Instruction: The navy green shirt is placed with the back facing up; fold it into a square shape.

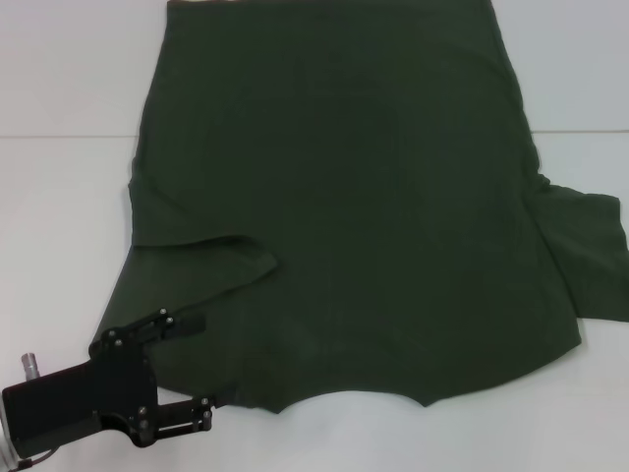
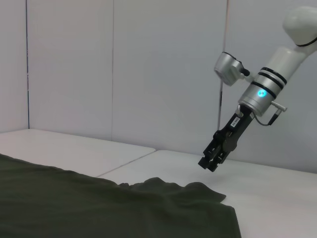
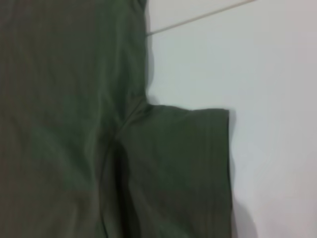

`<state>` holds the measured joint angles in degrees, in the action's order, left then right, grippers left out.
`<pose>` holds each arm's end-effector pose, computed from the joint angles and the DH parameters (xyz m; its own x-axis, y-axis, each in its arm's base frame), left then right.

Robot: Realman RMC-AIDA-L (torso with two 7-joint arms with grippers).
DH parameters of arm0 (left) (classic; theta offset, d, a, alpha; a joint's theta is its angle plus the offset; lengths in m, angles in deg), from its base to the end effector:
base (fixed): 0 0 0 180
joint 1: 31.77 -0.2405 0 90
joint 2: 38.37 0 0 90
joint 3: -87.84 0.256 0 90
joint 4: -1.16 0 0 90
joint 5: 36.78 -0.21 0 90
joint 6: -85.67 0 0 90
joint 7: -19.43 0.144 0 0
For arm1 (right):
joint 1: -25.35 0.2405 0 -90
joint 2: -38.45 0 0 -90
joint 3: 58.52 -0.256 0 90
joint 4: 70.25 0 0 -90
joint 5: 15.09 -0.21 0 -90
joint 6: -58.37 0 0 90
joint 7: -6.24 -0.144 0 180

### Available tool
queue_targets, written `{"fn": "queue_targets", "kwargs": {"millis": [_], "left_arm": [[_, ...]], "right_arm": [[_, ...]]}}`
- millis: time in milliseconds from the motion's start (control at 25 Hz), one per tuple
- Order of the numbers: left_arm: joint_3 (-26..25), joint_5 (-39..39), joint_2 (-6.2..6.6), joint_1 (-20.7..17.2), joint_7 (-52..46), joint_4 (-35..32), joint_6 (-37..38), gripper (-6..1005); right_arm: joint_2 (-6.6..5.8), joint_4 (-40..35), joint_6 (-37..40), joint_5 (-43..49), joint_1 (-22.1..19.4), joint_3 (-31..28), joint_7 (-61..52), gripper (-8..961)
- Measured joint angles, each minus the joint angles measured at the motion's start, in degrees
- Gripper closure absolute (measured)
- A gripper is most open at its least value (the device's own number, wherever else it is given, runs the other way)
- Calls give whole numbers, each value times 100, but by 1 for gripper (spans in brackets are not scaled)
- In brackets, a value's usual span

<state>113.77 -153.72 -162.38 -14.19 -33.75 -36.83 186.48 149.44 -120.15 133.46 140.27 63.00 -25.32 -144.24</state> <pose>-0.3054 0.2442 -0.0048 0.7875 0.1083 0.6067 0.3542 -0.8852 -0.3017 0.3293 0.3897 0.1115 0.1552 -0.8819 -0.4451 -0.9091 0.0488 -0.4136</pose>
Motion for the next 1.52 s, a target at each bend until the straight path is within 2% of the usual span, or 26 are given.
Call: {"fn": "queue_targets", "kwargs": {"millis": [40,360,1520], "left_arm": [[0,-1,0,0,0,0,0,127],[0,-5,0,0,0,2,-1,126],[2,-13,0,9,0,10,-6,127]], "right_arm": [[6,78,-44,8,26,2,2,303],[19,467,-381,42,110,152,-4,168],[102,845,-954,26,278,435,22,174]]}}
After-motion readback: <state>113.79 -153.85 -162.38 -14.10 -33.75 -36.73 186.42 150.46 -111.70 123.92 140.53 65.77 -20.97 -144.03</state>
